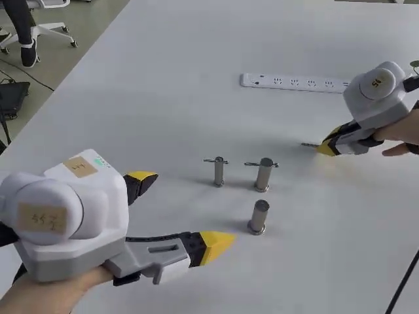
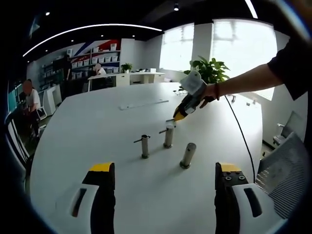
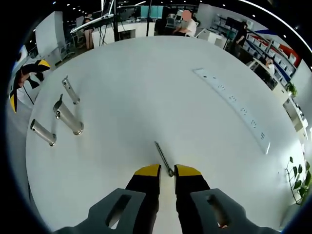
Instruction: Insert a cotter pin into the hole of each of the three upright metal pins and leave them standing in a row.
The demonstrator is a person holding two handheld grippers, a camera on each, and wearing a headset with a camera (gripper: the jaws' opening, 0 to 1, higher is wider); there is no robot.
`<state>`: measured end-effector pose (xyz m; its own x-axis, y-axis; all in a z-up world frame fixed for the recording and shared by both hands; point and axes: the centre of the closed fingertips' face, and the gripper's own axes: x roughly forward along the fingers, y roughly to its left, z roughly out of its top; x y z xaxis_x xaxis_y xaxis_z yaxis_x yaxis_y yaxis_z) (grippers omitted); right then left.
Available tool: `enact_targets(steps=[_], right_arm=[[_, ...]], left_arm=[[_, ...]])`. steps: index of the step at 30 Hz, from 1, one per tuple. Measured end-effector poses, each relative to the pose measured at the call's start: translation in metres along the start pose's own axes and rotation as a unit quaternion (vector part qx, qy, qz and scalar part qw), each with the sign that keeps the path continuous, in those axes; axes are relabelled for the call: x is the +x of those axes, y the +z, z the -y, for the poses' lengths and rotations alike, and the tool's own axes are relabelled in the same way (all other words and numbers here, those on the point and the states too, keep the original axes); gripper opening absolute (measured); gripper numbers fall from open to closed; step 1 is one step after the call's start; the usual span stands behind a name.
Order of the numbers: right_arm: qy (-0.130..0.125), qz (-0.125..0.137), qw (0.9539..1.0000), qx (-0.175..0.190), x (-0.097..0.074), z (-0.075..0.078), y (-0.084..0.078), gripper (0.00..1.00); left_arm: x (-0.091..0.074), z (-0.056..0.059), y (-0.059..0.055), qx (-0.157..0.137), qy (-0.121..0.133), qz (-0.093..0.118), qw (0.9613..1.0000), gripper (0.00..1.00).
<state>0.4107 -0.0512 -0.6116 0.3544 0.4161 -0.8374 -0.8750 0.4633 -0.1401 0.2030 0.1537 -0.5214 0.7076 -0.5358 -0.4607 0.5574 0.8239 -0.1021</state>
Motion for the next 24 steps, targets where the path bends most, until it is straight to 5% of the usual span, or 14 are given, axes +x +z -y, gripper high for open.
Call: enact_targets(steps=[8, 10, 21, 24], right_arm=[[0.016, -0.009, 0.9998, 0.013, -0.0004, 0.0018, 0.0028, 0.05], [0.026, -0.012, 0.9988, 0.041, -0.0011, -0.0009, 0.0015, 0.04], [0.027, -0.019, 0.9980, 0.055, -0.0041, -0.0022, -0.0018, 0.00], [0.020, -0.043, 0.9986, 0.021, -0.0052, -0.0020, -0.0048, 0.00]], left_arm=[[-0.0003, 0.0009, -0.0001, 0.002, -0.002, -0.001, 1.0000, 0.83], [-0.0010, 0.0002, 0.0009, 0.001, -0.001, 0.000, 1.0000, 0.83], [-0.0056, 0.0005, 0.0013, 0.004, 0.001, -0.001, 1.0000, 0.83], [-0.0057, 0.0002, 0.0030, 0.001, 0.002, 0.002, 1.0000, 0.82]])
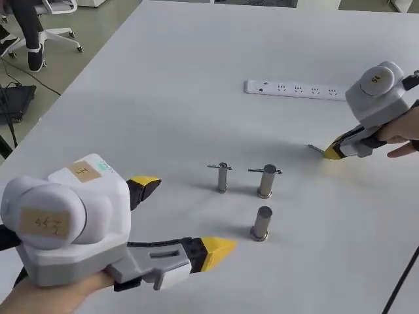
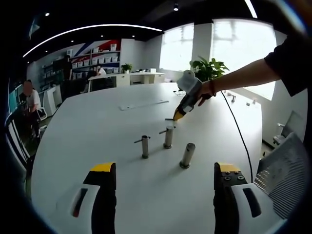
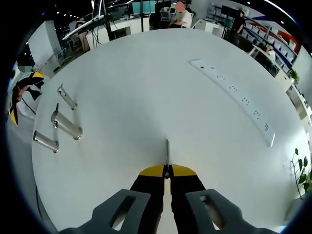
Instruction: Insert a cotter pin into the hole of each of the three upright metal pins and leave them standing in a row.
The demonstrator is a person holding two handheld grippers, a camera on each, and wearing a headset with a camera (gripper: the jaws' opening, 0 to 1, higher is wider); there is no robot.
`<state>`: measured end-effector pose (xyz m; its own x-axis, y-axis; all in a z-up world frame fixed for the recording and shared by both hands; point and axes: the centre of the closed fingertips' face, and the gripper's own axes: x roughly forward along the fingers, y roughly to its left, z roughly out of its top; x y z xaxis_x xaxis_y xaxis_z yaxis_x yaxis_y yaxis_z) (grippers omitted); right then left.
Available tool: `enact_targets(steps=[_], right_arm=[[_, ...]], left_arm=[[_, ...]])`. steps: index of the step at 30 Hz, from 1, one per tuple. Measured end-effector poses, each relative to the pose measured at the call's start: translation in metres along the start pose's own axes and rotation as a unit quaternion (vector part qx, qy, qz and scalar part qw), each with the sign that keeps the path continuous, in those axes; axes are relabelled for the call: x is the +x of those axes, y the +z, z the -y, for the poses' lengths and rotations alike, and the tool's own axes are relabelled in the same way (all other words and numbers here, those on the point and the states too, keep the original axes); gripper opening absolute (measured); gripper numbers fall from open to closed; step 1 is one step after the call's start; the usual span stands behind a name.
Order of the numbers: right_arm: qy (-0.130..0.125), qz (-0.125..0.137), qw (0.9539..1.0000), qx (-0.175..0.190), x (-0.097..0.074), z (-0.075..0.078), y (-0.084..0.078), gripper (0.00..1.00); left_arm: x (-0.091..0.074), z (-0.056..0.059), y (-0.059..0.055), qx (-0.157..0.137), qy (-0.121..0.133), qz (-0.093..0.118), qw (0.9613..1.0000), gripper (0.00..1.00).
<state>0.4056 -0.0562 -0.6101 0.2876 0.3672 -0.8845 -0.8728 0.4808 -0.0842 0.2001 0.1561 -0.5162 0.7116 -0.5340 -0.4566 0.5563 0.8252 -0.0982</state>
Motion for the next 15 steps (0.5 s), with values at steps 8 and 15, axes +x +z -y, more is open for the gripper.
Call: enact_targets(steps=[8, 15], right_arm=[[-0.005, -0.016, 0.9989, -0.043, 0.0005, -0.0019, 0.0004, 0.00], [-0.015, 0.000, 0.9985, -0.052, -0.0020, 0.0027, 0.0070, 0.00]], left_arm=[[0.0004, 0.0012, 0.0001, 0.002, -0.002, -0.002, 1.0000, 0.82], [0.0017, -0.0013, -0.0004, 0.000, -0.006, -0.006, 1.0000, 0.79]])
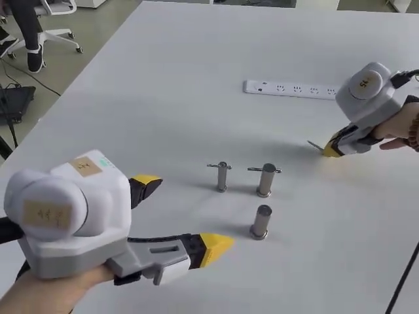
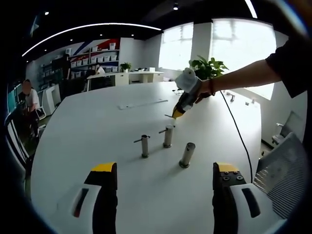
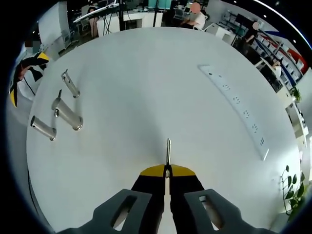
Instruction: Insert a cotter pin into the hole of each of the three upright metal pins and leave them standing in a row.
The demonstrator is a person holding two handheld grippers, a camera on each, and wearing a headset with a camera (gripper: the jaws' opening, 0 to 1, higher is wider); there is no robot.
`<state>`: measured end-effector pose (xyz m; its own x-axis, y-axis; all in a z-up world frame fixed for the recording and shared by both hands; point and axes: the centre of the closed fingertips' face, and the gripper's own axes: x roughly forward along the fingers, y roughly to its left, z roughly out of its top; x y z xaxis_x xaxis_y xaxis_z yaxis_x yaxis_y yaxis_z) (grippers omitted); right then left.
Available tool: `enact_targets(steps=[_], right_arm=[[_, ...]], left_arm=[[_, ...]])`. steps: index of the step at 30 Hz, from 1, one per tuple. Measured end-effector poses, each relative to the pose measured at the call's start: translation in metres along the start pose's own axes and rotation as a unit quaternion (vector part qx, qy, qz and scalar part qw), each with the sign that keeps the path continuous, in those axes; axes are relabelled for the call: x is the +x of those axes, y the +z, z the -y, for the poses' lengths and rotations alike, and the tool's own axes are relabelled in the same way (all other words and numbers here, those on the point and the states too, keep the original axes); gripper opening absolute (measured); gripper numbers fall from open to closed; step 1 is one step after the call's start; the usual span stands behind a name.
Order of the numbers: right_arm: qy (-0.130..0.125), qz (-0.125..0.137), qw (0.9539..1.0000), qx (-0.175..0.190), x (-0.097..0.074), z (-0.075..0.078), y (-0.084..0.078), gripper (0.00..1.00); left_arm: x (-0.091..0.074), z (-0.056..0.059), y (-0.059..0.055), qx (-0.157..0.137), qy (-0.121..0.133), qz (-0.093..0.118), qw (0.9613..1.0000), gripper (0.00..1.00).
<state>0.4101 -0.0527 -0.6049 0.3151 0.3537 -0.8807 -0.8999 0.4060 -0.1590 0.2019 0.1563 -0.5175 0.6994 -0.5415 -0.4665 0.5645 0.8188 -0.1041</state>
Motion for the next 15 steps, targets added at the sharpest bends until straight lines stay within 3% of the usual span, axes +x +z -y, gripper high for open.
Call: enact_targets(steps=[2, 13, 15], right_arm=[[-0.005, -0.002, 0.9997, -0.026, -0.001, 0.001, 0.001, 0.00], [-0.006, 0.038, 0.9966, -0.073, -0.033, -0.032, 0.031, 0.00], [-0.004, 0.047, 0.9953, -0.085, -0.034, -0.028, 0.038, 0.00]], left_arm=[[0.001, 0.000, 0.001, -0.001, -0.002, 0.000, 1.0000, 0.79], [0.011, 0.003, 0.015, 0.006, -0.017, 0.005, 0.9998, 0.70], [0.013, 0.002, 0.018, 0.009, -0.016, 0.006, 0.9998, 0.68]])
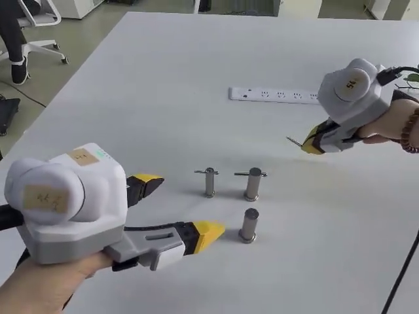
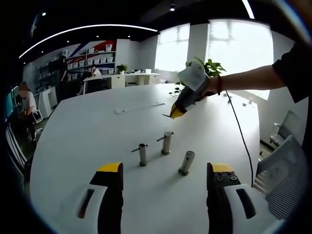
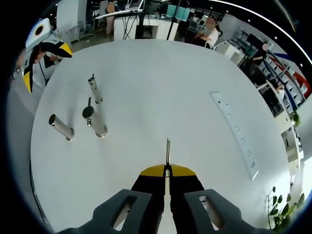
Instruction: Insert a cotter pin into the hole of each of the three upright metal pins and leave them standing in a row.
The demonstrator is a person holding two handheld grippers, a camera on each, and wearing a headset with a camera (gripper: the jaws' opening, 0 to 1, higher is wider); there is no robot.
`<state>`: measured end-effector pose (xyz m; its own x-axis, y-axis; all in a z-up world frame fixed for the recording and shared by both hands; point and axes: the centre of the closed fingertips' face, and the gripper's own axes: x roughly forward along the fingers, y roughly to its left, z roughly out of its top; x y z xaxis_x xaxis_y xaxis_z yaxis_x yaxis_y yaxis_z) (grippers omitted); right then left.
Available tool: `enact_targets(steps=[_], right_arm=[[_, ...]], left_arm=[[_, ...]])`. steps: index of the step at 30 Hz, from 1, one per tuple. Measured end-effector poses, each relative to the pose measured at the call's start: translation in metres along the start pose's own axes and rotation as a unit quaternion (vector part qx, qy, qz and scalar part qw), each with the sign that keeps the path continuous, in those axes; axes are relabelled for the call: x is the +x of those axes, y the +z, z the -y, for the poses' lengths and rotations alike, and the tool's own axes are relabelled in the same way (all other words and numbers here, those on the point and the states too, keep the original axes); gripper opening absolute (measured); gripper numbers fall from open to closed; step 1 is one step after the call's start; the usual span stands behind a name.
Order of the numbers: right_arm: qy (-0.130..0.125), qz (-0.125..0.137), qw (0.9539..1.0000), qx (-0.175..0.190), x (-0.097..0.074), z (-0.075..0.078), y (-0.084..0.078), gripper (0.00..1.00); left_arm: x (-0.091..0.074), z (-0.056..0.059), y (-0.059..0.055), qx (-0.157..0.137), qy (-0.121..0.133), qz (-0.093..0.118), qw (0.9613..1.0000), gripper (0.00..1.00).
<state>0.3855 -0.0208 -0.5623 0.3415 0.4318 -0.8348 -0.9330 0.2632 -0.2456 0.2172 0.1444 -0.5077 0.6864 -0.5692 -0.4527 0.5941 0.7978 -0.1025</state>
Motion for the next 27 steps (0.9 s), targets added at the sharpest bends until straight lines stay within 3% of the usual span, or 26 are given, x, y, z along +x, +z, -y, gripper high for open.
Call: enact_targets(steps=[9, 16, 23, 27], right_arm=[[0.003, 0.035, 0.9978, -0.057, -0.022, -0.033, 0.032, 0.00], [0.019, 0.062, 0.9943, -0.084, -0.032, -0.061, 0.055, 0.00], [0.038, 0.091, 0.9862, -0.133, -0.040, -0.095, 0.079, 0.00], [0.041, 0.103, 0.9818, -0.154, -0.042, -0.106, 0.088, 0.00]], left_arm=[[0.011, 0.006, 0.013, -0.009, -0.022, 0.010, 0.9997, 0.55], [0.021, 0.010, 0.019, -0.021, -0.039, 0.000, 0.9990, 0.46], [0.029, 0.015, 0.027, -0.055, -0.062, 0.004, 0.9965, 0.39], [0.032, 0.016, 0.032, -0.073, -0.072, 0.008, 0.9947, 0.33]])
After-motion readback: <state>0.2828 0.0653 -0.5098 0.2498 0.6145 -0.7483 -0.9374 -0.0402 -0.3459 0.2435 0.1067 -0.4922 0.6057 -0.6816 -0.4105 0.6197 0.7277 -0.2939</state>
